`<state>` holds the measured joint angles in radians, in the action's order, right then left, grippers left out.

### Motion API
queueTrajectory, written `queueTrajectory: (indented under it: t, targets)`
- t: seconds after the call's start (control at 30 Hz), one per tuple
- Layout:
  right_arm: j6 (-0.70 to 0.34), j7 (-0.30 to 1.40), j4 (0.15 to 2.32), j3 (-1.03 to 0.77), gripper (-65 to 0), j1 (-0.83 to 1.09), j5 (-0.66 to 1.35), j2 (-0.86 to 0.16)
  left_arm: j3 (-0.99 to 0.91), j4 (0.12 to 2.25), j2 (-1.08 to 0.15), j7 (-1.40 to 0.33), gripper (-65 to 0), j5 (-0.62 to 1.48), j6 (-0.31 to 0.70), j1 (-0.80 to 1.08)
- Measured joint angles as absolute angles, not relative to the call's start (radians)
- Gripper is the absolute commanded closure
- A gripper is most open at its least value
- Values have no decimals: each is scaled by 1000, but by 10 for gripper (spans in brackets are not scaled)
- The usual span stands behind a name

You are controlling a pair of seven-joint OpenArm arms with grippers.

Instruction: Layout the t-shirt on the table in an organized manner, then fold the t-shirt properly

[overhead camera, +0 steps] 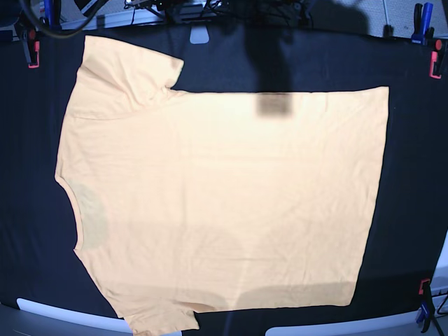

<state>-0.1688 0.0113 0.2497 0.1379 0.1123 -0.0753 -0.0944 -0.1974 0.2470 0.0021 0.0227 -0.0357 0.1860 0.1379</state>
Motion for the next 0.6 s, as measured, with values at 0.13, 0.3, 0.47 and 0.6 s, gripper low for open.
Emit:
queueTrajectory:
  t: [0.13, 0.3, 0.47, 0.6]
  targets:
    - [-169, 12, 250, 138, -113, 112, -75, -94, -197, 257, 2, 22, -112, -35, 186, 138]
    - [-169, 12, 250, 138, -113, 114, -76, -95, -197, 275, 2, 22, -112, -35, 188, 144]
    - [-169, 11, 250, 138, -113, 113, -76, -94, -197, 275, 2, 22, -112, -125, 187, 146]
    - [-169, 11, 250, 138, -113, 117, -76, -94, -197, 275, 2, 22, -112, -125, 187, 146]
